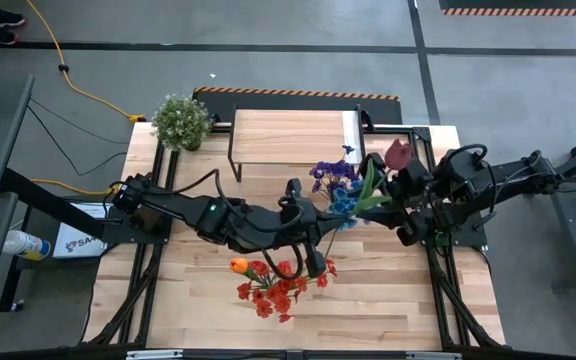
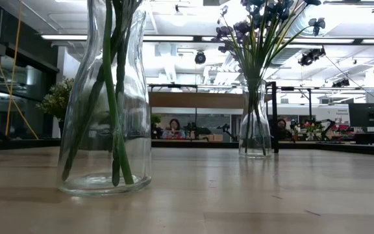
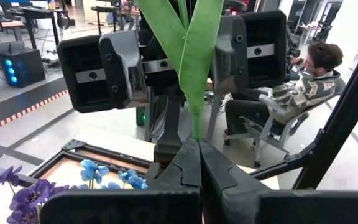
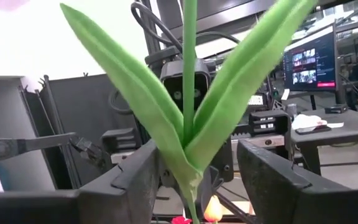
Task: Pick and place flowers into a vace then onto a shelf
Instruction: Put the red flower into the top transparent vase
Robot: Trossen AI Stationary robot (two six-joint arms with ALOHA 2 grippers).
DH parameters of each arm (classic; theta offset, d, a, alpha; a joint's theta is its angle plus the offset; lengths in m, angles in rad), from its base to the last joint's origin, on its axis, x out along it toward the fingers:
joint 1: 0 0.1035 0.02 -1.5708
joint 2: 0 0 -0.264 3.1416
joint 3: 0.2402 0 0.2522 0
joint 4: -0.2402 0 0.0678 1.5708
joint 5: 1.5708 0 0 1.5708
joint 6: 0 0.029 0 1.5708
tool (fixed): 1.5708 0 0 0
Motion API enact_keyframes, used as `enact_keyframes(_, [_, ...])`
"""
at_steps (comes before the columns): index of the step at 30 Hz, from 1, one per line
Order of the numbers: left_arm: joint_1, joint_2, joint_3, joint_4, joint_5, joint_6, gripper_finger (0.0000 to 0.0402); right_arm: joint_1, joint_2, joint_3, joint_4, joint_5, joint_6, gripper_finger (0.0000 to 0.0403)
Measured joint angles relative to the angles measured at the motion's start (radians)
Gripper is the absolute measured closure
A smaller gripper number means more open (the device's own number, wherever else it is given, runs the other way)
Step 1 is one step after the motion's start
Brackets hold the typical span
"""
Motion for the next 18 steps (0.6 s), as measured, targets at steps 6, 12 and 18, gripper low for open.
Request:
enact_keyframes(6, [0.0,0.0,0.0,-0.002,0.001,0.0,0.038,0.0,0.0,0.0,0.001,0.007,-0.001,0.0238])
enact_keyframes(12, [0.0,0.0,0.0,-0.001,0.001,0.0,0.038,0.0,0.0,0.0,0.008,0.009,-0.019,0.0309])
enact_keyframes(18, [0.0,0.0,0.0,-0.002,0.0,0.0,0.038,0.0,0.0,0.0,0.019,0.008,-0.064,0.039])
